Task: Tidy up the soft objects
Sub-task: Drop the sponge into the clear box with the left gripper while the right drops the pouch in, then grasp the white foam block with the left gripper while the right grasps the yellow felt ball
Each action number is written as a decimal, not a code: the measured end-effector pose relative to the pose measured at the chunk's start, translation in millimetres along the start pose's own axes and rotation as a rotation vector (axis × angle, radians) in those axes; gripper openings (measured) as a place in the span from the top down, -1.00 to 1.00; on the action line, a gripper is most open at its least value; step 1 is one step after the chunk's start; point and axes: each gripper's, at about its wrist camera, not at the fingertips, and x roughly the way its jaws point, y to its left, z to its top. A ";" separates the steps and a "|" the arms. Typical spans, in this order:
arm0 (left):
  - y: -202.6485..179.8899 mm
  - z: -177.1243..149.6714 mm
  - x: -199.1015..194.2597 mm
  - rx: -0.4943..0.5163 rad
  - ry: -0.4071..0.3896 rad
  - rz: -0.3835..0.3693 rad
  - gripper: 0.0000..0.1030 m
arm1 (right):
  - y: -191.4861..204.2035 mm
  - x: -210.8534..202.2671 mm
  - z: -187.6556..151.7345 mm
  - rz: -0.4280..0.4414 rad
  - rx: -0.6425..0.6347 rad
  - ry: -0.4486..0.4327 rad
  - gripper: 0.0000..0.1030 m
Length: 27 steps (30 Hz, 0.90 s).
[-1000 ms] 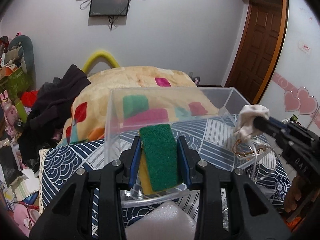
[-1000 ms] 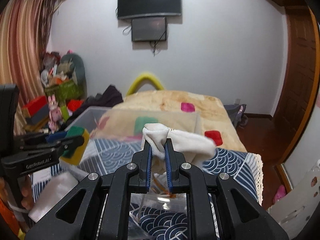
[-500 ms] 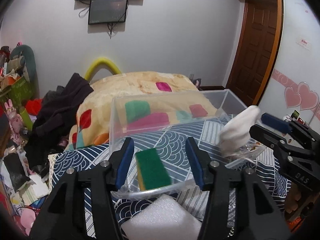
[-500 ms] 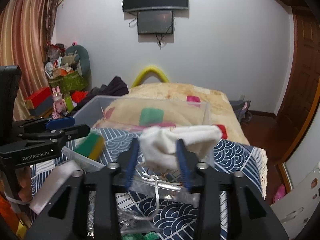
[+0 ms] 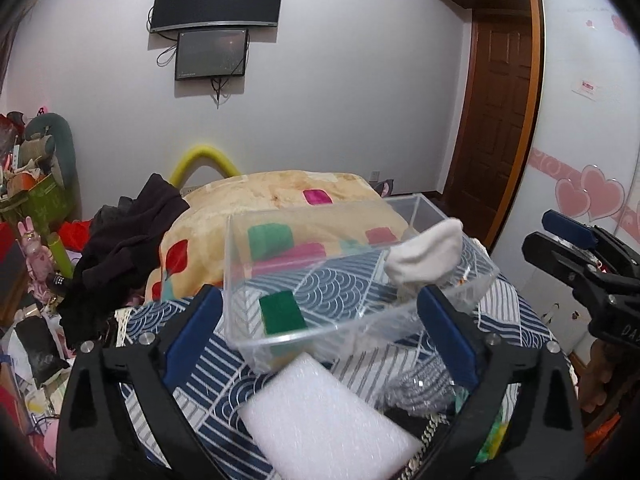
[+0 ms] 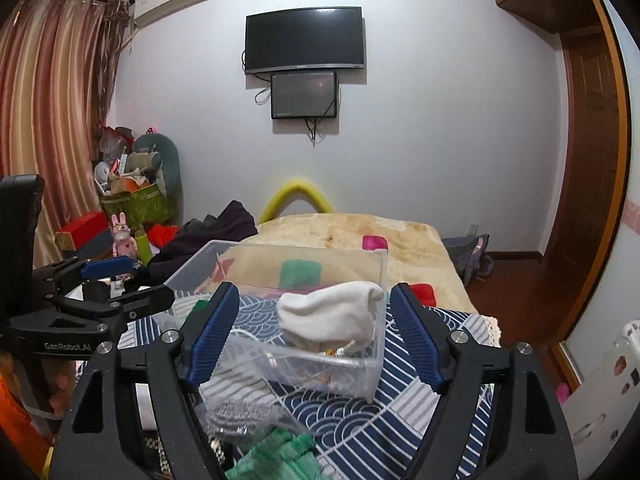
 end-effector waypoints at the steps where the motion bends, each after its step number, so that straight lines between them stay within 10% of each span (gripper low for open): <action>1: -1.2 -3.9 -1.2 0.004 0.004 0.002 -0.92 | 1.2 -1.7 -1.4 -0.002 -0.003 -0.001 -0.48; 27: 21.2 -99.0 2.2 -0.116 0.176 0.019 -0.93 | 12.1 -18.1 -95.3 0.027 0.023 0.244 -0.50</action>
